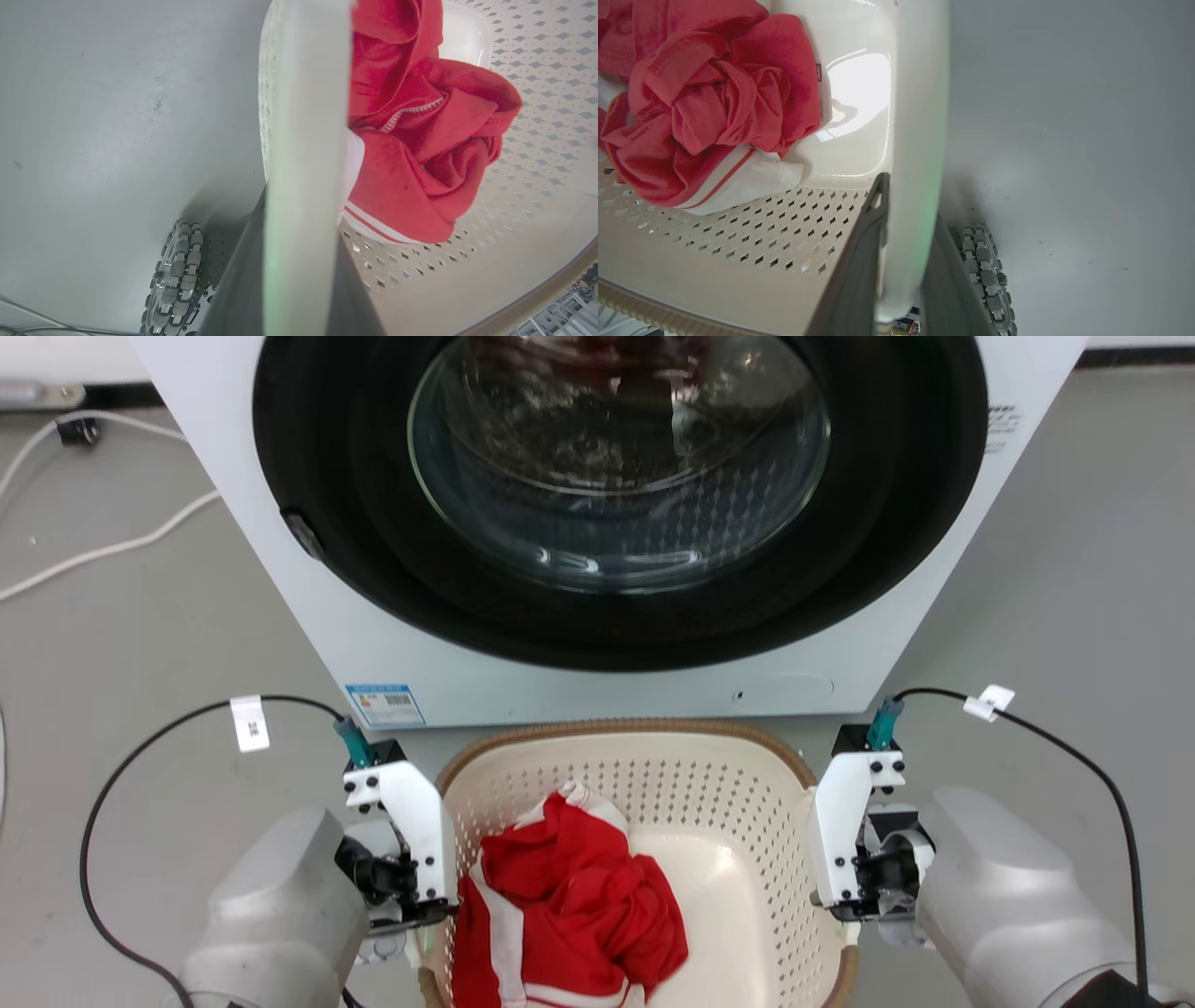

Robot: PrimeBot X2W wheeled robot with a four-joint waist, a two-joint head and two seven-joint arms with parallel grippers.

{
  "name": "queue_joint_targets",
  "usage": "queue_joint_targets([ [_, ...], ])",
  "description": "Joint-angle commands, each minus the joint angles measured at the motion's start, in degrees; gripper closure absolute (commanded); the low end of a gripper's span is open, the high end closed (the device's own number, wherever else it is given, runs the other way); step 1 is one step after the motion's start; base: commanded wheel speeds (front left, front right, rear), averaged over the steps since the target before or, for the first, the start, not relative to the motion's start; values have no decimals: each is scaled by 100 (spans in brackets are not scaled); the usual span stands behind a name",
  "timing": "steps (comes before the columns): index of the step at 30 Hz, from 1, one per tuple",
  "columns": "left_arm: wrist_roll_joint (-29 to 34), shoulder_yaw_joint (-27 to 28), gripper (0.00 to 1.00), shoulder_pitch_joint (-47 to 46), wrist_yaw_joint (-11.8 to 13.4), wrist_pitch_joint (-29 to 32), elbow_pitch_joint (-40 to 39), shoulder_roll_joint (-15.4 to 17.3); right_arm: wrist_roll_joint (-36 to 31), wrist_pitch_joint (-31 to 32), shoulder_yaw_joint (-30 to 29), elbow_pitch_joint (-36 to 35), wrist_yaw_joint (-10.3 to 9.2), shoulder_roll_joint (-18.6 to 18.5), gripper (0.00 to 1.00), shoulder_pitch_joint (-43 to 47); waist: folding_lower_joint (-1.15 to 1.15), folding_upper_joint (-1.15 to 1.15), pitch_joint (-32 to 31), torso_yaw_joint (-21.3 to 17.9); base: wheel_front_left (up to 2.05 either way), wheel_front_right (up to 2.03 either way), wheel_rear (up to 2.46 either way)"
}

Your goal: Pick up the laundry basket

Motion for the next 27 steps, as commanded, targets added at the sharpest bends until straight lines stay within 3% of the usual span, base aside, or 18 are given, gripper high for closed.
queue_joint_targets([
  [1,-118,30,100,27,-87,16,-81,-227,57,12,21,-55,76,182,100,121,1,0,-183,-4,0,0,0],
  [11,-241,-26,100,397,-87,-13,-27,-291,-7,63,34,-35,76,165,100,411,1,0,-809,16,0,0,0],
  [27,-361,-90,100,672,-87,-201,27,-362,-132,81,-23,-30,75,124,100,580,1,0,-1091,33,0,0,0],
])
